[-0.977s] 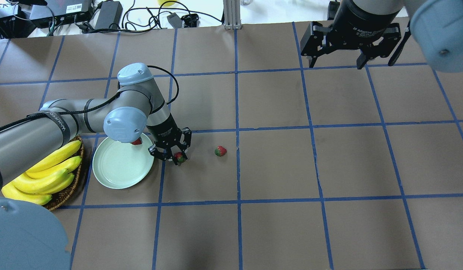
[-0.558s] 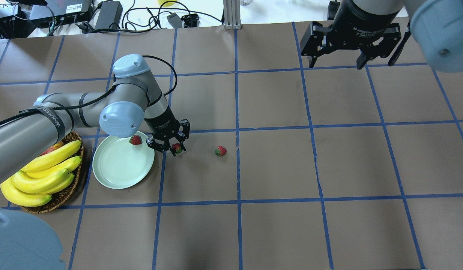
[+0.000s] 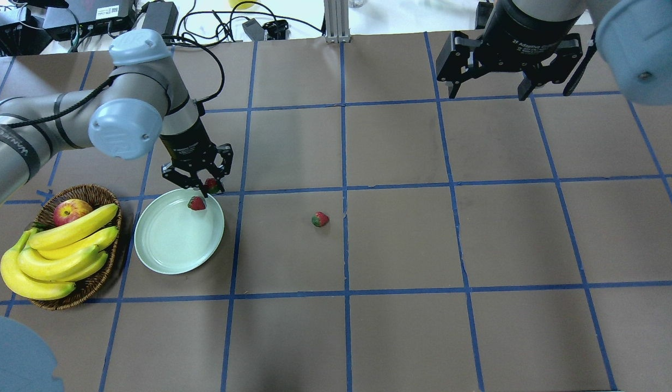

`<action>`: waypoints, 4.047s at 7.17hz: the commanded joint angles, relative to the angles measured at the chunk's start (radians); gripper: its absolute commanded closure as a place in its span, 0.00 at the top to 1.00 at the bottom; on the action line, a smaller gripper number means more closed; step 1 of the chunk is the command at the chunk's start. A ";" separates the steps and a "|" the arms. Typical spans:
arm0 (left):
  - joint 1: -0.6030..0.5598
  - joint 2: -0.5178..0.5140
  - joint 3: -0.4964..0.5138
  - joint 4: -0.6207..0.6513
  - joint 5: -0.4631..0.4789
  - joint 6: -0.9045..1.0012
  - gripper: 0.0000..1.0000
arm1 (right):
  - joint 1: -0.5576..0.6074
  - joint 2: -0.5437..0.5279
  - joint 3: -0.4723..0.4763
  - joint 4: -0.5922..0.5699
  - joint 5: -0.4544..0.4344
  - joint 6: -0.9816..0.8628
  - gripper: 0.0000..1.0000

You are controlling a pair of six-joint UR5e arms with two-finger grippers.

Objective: Collect all strawberries into plate
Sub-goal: 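Lower the strawberry onto the plate and open the left gripper, then move the left gripper over the last strawberry on the table, then close the left gripper on the last strawberry and lift it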

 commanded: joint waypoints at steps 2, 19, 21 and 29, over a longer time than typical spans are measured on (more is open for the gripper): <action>0.148 0.018 -0.070 -0.087 0.021 0.140 0.00 | 0.002 0.000 0.000 0.000 0.002 0.000 1.00; -0.290 -0.080 -0.027 0.264 -0.173 0.258 1.00 | -0.003 0.003 0.000 0.000 0.000 0.000 1.00; -0.296 -0.120 -0.068 0.348 -0.201 0.469 1.00 | -0.003 0.003 0.000 0.000 0.000 0.000 1.00; -0.341 -0.129 -0.158 0.463 -0.204 0.513 0.78 | -0.003 0.003 0.000 0.000 0.000 0.000 1.00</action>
